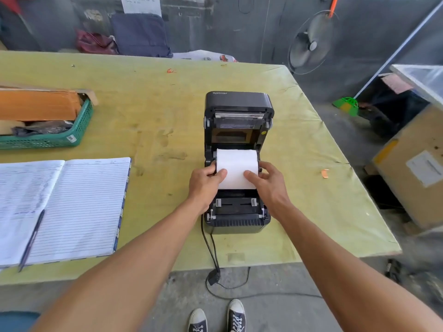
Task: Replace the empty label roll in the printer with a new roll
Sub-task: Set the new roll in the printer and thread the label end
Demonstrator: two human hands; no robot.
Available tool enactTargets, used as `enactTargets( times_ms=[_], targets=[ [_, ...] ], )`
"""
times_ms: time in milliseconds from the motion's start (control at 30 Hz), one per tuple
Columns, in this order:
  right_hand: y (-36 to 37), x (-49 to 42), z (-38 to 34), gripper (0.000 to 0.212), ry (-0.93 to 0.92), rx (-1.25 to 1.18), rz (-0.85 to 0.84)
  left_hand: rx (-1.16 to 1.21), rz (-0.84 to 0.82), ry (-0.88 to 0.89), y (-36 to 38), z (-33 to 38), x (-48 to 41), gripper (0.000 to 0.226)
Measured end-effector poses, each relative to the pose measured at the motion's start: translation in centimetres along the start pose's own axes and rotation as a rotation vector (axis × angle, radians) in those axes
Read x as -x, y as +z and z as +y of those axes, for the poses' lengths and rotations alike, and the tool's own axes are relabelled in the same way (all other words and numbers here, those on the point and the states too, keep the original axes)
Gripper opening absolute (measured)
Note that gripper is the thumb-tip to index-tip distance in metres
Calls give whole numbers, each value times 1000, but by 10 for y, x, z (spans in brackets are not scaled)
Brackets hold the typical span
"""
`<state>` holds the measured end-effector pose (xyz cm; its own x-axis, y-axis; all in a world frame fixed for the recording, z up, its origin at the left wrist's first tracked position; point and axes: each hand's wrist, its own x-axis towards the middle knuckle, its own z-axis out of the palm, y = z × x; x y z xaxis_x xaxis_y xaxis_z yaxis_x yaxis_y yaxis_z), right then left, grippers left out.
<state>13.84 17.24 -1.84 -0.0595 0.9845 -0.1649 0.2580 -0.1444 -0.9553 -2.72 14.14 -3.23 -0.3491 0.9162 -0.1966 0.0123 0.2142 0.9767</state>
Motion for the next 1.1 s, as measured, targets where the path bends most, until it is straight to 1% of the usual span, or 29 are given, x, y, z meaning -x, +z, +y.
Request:
enactTargets(
  times_ms=[133, 300, 500, 800, 900, 1033, 1100],
  targets=[
    [-1, -8, 2, 47, -22, 56, -20, 14, 23, -38, 5, -6, 0, 43],
    [2, -20, 10, 51, -9, 96, -25, -44, 63, -35, 7, -4, -7, 44],
    [4, -24, 14, 53, -28, 61, -28, -84, 75, -11, 9, -5, -11, 41],
    [2, -31, 19, 59, -13, 130, -56, -128, 107, -22, 12, -4, -12, 43],
    [1, -30, 18, 57, -17, 139, -57, -146, 117, -20, 13, -4, -11, 46],
    [0, -29, 16, 50, -45, 128, -55, -169, 130, -12, 15, -2, -13, 40],
    [0, -29, 17, 54, -35, 158, -57, -175, 131, -19, 15, -2, -13, 40]
  ],
)
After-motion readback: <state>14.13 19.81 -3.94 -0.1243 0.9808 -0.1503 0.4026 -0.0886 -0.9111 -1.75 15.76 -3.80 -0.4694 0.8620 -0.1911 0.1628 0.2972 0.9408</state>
